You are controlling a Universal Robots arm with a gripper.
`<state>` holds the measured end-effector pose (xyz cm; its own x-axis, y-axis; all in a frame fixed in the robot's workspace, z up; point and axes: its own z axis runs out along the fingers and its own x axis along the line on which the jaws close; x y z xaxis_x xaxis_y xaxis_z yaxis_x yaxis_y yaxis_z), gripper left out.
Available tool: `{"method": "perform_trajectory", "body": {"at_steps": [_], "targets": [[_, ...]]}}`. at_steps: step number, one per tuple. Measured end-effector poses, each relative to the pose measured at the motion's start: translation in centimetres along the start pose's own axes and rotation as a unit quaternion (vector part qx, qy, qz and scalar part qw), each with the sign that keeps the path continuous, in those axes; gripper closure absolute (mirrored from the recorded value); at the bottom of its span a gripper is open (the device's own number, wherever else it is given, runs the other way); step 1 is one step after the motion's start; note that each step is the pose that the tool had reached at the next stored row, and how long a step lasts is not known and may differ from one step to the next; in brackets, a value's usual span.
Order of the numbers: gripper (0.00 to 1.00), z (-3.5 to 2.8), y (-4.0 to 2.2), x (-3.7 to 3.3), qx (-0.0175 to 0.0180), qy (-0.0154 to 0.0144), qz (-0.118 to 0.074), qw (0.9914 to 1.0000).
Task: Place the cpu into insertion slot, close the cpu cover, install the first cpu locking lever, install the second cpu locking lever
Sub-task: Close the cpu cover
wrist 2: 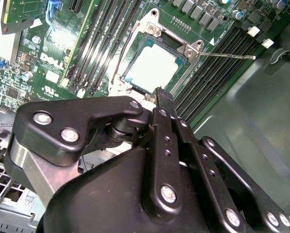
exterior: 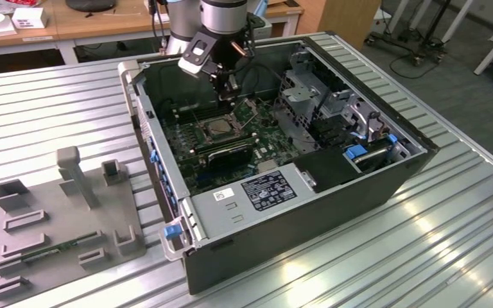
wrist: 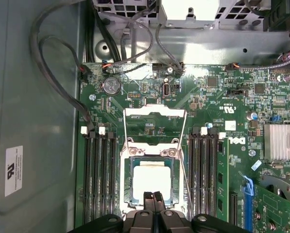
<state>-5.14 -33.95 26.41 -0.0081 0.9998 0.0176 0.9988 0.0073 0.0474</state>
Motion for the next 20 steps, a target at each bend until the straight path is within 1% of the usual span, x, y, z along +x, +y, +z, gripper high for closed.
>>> {"method": "perform_trajectory", "body": {"at_steps": [18, 20], "targets": [[0.90, 0.12, 2.49, -0.02, 0.0000, 0.0001, 0.000, 1.00000], [0.90, 0.13, 2.65, -0.02, 0.0000, 0.0001, 0.000, 1.00000]]}}
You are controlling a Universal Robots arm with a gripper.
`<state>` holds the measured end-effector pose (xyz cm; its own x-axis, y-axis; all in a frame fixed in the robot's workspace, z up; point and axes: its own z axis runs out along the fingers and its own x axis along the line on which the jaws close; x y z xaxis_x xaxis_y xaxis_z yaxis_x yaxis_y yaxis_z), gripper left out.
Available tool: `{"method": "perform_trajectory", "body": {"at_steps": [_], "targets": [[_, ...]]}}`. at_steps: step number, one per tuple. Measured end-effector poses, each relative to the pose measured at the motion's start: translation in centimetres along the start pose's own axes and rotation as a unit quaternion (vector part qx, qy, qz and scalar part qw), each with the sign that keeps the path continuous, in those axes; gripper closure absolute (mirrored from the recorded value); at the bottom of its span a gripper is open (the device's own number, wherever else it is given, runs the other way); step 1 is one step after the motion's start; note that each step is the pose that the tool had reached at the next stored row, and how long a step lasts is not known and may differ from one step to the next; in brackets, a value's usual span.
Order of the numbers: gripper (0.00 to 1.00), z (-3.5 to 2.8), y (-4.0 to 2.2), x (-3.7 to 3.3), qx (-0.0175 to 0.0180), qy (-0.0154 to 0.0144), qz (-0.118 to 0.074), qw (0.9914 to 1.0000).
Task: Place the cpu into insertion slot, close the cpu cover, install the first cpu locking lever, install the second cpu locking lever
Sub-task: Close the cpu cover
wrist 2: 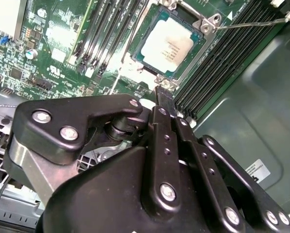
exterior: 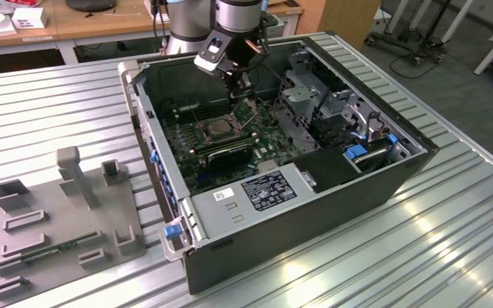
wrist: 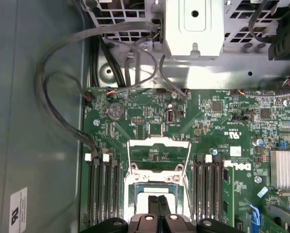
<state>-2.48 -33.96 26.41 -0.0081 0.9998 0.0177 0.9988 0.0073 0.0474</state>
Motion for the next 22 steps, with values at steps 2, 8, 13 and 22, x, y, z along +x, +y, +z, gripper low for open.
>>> {"method": "perform_trajectory", "body": {"at_steps": [2, 8, 13, 22], "targets": [[0.90, 0.00, 0.02, 0.00, 0.0000, 0.0000, 0.000, 1.00000], [0.90, 0.01, 0.12, 0.00, 0.0000, 0.0000, 0.000, 1.00000], [0.90, 0.02, 0.42, 0.00, 0.0000, 0.0000, 0.000, 1.00000], [0.90, 0.06, 1.30, -0.01, 0.0000, 0.0000, 0.000, 1.00000]]}}
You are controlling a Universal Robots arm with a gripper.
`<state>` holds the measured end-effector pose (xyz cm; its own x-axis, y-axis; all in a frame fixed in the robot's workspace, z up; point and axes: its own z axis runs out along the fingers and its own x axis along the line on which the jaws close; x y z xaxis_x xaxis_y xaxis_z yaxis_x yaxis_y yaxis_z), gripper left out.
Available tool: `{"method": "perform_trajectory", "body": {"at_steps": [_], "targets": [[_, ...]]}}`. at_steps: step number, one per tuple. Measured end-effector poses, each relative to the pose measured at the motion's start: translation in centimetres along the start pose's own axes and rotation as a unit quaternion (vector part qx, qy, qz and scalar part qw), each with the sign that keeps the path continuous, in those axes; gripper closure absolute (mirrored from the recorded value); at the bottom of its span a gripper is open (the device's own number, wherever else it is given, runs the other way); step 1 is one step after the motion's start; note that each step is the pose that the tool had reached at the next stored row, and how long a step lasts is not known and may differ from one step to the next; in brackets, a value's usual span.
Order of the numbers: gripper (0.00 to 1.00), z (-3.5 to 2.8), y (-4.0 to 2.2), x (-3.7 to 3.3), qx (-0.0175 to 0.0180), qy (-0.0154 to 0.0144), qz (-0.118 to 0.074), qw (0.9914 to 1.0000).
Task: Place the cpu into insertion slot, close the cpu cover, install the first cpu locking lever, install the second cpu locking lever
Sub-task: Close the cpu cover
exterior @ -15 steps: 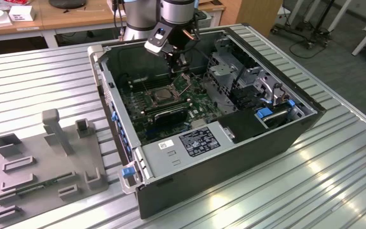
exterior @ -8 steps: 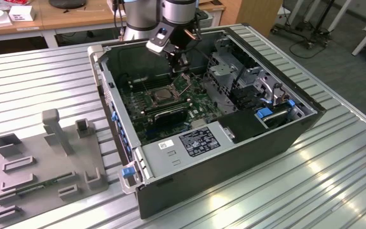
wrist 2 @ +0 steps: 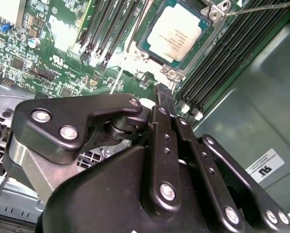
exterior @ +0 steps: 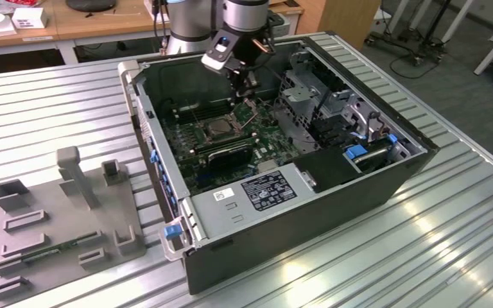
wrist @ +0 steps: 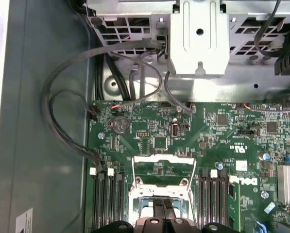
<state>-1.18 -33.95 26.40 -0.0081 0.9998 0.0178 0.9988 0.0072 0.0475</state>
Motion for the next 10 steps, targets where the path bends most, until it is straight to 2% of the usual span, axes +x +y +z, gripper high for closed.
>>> {"method": "perform_trajectory", "body": {"at_steps": [10], "targets": [[0.90, 0.00, 0.11, 0.00, 0.0000, 0.0000, 0.000, 1.00000]]}}
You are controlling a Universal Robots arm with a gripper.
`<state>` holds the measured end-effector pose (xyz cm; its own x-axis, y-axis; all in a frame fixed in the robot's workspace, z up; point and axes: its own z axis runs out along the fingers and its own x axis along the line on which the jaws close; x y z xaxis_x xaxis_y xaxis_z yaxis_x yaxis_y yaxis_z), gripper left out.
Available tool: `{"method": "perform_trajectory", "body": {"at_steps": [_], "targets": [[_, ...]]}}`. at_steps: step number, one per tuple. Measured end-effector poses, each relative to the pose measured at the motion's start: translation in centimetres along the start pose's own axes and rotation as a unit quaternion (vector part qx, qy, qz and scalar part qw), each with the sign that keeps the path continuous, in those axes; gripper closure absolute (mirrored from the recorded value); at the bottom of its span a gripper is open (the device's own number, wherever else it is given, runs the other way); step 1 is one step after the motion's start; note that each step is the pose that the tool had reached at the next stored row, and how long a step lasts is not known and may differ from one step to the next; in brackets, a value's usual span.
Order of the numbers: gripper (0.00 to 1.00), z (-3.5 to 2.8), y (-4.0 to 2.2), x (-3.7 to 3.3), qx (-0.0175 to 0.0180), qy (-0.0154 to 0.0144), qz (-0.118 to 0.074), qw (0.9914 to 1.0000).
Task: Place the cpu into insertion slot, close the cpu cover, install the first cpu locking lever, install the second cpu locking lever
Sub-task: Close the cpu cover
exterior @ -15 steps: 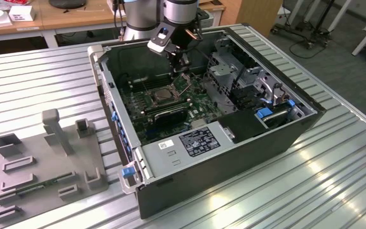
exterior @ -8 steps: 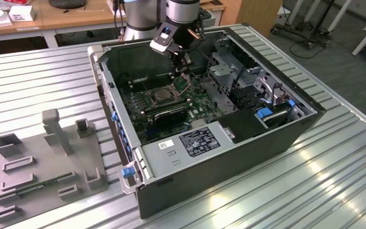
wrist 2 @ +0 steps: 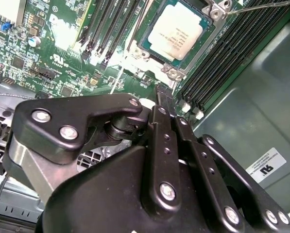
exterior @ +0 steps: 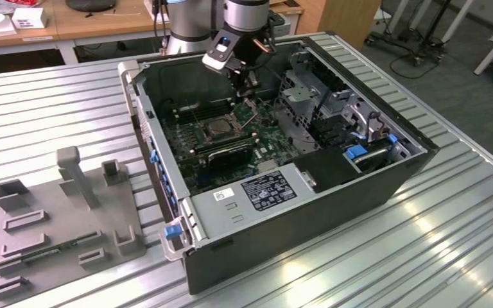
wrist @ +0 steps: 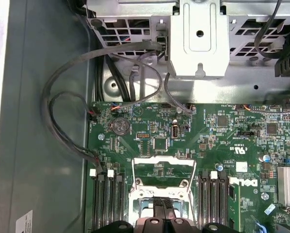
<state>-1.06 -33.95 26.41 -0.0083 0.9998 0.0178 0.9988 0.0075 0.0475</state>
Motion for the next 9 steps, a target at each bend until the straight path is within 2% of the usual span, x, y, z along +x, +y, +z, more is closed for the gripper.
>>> {"method": "perform_trajectory", "body": {"at_steps": [3, 9], "targets": [[0.90, 0.01, 0.28, 0.00, 0.0000, 0.0000, 0.000, 1.00000], [0.90, 0.06, 1.23, -0.01, 0.0000, 0.0000, 0.000, 1.00000]]}}
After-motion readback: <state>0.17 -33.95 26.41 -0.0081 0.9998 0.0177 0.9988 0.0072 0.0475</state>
